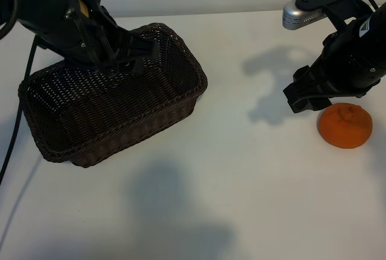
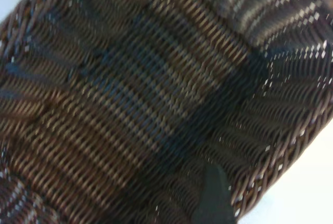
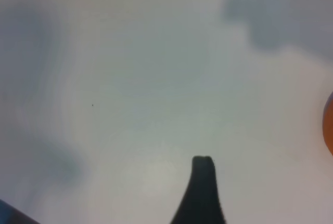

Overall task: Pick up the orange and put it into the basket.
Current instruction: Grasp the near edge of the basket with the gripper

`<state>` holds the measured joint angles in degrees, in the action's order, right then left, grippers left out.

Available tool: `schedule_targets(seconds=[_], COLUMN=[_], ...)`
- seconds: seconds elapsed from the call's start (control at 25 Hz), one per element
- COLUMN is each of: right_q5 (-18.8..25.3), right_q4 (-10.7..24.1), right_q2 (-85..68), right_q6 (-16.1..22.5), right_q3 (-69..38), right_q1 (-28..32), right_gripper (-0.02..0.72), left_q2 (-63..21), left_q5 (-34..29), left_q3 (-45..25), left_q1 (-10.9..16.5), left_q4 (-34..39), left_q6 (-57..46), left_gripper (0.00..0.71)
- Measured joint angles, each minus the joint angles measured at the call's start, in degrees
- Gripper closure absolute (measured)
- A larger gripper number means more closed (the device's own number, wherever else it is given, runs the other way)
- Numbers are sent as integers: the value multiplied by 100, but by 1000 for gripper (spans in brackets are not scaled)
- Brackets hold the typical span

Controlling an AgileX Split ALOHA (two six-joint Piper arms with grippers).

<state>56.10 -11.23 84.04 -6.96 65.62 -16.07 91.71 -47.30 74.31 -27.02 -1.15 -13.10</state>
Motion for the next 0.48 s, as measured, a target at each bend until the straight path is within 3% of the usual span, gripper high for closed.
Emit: schedule_targets(seconds=[0.24, 0.48], right_q5=[0, -9], right_q4=[0, 0], right_q2=[0, 0], right_q6=[-6, -6], right_q3=[0, 0], right_q1=[0, 0], right_gripper=[120, 120], left_q2=[0, -76], left_q5=[-175, -1141], left_q3=[0, -42], left_q1=[5, 5], left_q4=[115, 1222], left_q6=[-184, -1059], left_gripper=[158, 158])
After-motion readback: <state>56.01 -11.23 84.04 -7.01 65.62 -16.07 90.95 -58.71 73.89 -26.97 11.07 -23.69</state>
